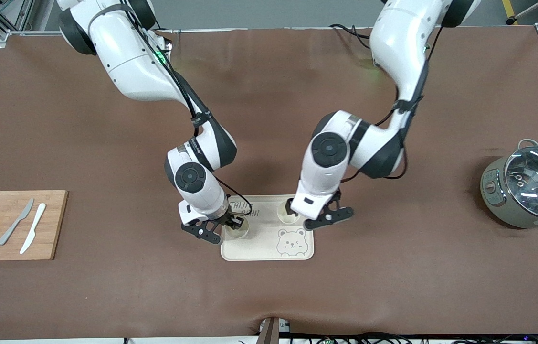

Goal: Place white IKEA cup upright on tray with both arms

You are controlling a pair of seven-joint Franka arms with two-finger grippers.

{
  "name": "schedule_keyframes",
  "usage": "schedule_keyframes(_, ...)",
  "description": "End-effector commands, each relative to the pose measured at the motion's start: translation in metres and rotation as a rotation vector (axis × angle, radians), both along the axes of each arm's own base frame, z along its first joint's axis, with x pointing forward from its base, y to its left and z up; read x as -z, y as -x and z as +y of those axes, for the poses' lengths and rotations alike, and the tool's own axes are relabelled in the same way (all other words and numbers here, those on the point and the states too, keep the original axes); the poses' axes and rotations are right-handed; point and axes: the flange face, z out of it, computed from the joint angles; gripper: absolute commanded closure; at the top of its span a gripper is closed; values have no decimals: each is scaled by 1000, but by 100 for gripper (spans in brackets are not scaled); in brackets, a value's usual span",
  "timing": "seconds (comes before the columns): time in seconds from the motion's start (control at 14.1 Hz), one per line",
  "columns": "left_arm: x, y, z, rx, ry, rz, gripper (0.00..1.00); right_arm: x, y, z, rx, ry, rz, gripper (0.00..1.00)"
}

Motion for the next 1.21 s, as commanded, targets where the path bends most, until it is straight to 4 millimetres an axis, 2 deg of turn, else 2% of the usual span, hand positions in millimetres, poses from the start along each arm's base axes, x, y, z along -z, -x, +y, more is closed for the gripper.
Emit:
schedule_keyframes(0.0, -28, -17, 55, 14, -14, 3, 0, -26, -4, -1, 8, -12, -15, 0)
schedule_keyframes(0.14, -34, -34, 94, 5, -17, -4, 0, -44, 0, -4, -4, 9, 24, 0)
schedule_keyframes(0.36, -39, -55, 149, 51, -21, -7, 0, -125, 11, -13, -62, 21, 44, 0)
schedule_keyframes(0.5, -34, -68, 195, 105, -37, 2, 0, -179, 29, -22, -91, 47, 96, 0)
schedule_keyframes(0.57, -28, -72, 215, 133, -45, 11, 0, -213, 42, -29, -118, 52, 121, 0)
schedule_keyframes(0.71, -18, -83, 257, 195, -63, 15, 0, -277, 62, -60, -157, 27, 173, 0)
schedule_keyframes(0.85, -9, -91, 297, 266, -73, 8, 0, -330, 85, -102, -214, 13, 195, 0)
schedule_keyframes(0.92, -7, -93, 319, 288, -69, 4, 0, -350, 97, -121, -242, 14, 194, 0)
schedule_keyframes(1.07, -22, -94, 369, 293, 10, -23, 0, -381, 120, -168, -277, 11, 183, 0)
schedule_keyframes(1.14, -38, -87, 390, 296, 29, -31, 0, -397, 134, -191, -304, 11, 165, 0)
